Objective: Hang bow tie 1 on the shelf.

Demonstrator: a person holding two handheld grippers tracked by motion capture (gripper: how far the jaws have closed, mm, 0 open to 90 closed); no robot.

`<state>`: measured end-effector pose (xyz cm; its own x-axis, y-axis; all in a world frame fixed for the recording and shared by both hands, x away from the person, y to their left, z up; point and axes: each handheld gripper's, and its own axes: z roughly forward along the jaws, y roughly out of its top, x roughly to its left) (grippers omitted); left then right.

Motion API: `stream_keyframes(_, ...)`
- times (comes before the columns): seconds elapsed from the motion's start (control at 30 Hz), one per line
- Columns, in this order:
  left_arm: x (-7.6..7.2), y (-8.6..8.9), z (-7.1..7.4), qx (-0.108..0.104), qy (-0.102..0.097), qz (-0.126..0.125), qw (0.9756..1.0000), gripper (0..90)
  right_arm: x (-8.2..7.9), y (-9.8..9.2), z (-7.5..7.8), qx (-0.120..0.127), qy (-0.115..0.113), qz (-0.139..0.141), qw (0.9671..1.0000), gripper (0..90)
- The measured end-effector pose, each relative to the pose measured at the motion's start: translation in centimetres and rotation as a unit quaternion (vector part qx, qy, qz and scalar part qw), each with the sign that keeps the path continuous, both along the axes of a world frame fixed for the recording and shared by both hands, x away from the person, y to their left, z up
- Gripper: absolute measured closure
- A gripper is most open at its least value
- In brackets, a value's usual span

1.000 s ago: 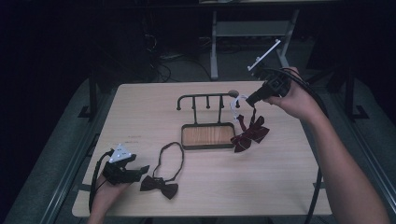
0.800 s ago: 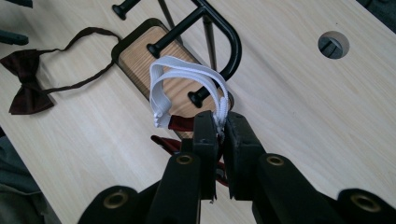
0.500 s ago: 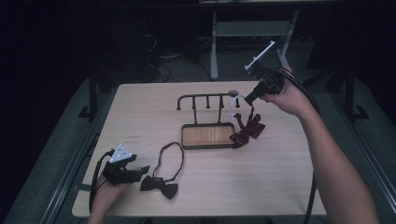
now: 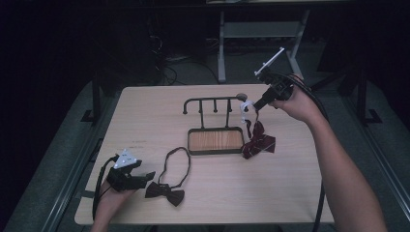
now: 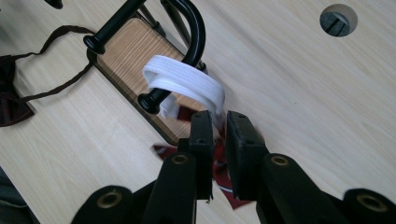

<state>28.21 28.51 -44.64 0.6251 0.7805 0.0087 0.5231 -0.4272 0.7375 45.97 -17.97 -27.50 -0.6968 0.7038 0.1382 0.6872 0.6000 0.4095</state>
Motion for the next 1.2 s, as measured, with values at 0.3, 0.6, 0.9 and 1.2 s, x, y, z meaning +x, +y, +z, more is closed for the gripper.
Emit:
stream_keyframes(0.3, 0.0, -0.2, 0.0, 0.001, 0.001, -0.001, 1.0000, 28.2, -0.7, -0.2, -0.7, 0.016, 0.005, 0.012, 0.9998, 76.6)
stream_keyframes(0.6, 0.0, -0.1, 0.0, 0.004, 0.004, -0.001, 1.0000, 28.2, -1.4, -0.7, -1.3, 0.028, 0.010, 0.020, 0.9994, 70.9)
stream_keyframes(0.9, 0.0, -0.2, -0.1, 0.007, 0.005, -0.003, 1.0000, 28.2, -2.5, -1.9, -2.5, 0.042, 0.018, 0.019, 0.9988, 63.5)
stream_keyframes(1.2, 0.0, -0.4, -0.2, 0.006, 0.006, 0.000, 1.0000, 28.2, -3.3, -2.7, -3.7, 0.051, 0.021, 0.015, 0.9983, 55.7)
